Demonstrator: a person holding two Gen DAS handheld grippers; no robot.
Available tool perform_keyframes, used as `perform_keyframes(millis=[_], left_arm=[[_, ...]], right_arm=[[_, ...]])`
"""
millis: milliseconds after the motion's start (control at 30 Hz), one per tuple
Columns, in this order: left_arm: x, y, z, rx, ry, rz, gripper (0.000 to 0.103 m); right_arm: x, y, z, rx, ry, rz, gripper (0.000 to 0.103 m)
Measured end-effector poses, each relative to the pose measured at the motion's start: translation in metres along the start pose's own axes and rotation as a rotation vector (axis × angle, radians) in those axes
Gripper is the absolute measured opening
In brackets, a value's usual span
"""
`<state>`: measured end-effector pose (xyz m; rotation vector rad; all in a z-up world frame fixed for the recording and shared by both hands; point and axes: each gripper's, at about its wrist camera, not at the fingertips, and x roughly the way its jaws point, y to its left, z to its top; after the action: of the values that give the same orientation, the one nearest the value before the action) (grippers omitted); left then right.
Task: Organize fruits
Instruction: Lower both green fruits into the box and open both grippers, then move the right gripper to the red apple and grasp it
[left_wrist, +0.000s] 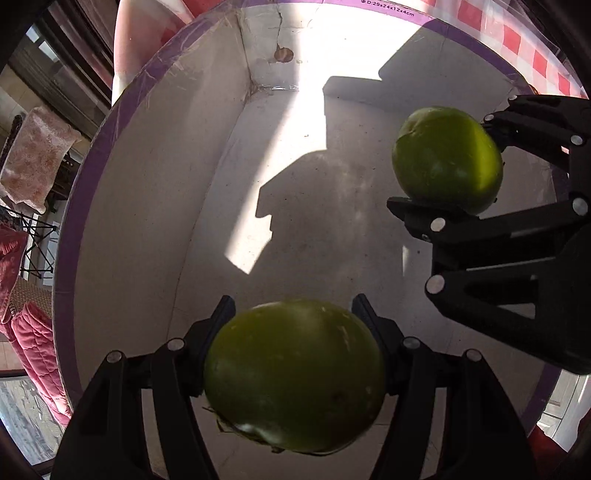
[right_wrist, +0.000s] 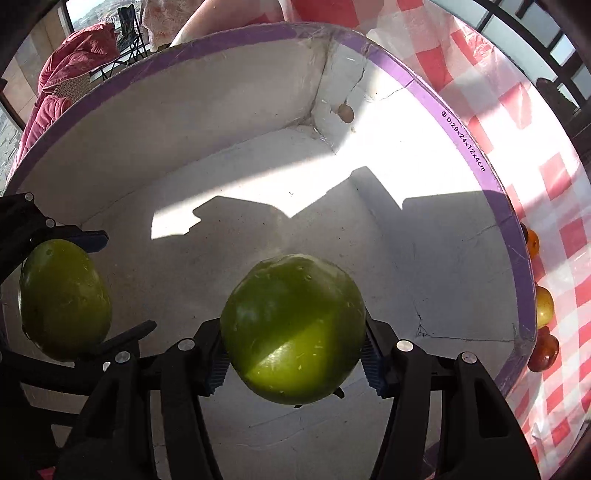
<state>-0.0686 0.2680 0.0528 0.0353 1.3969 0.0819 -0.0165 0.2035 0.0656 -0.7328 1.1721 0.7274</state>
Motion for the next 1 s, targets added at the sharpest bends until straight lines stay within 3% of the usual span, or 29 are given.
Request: perform_keyframes(millis=[133,300,400,467,500,567,667,733,767,867,933,1000], left_arm=[[0.018,0.002,-0.009,0.026,0.117,0.026,0.065],[0.027,0.008,-0.016,-0.005,0.184,-0.013,0.066],[0.032,0.011,-0.021,-0.024,0.232,-0.010,0.066],[0.030,0.013,-0.023,-0.039,0.227,-0.022,0.066],[0.027,0.014,-0.024,-0.046,0.212,-0.016,0.073],[0.021,0.017,-0.022,-0.067,0.195,-0.028,0.085],[0.010,0.021,-0.024,-0.095,0.150,-0.058,0.090],[-0.010,0.029,-0.024,-0.140,0.065,-0.059,0.090],[-0.027,0.033,-0.024,-0.172,-0.016,-0.041,0.090],[-0.089,0.036,-0.029,-0.246,-0.321,0.045,0.091],[-0.134,0.027,-0.035,-0.251,-0.524,0.115,0.100],[-0.179,0.006,-0.029,-0.222,-0.706,0.164,0.101]], right_arm=[[0.020,0.001,-0.003,-0.069,0.132,-0.062,0.057],[0.024,0.003,-0.007,-0.107,0.169,-0.054,0.056],[0.026,0.001,-0.008,-0.137,0.202,-0.099,0.065],[0.023,-0.002,-0.009,-0.135,0.189,-0.090,0.076],[0.019,-0.007,-0.009,-0.126,0.171,-0.080,0.080],[0.013,-0.010,-0.010,-0.109,0.143,-0.071,0.082],[-0.007,-0.023,-0.009,-0.044,0.054,-0.082,0.082],[-0.032,-0.038,-0.010,0.017,-0.058,-0.069,0.082],[-0.052,-0.045,-0.015,0.050,-0.142,-0.049,0.082],[-0.115,-0.072,-0.037,0.160,-0.431,0.042,0.087],[-0.148,-0.085,-0.060,0.238,-0.637,0.077,0.088],[-0.167,-0.115,-0.092,0.300,-0.795,0.085,0.088]])
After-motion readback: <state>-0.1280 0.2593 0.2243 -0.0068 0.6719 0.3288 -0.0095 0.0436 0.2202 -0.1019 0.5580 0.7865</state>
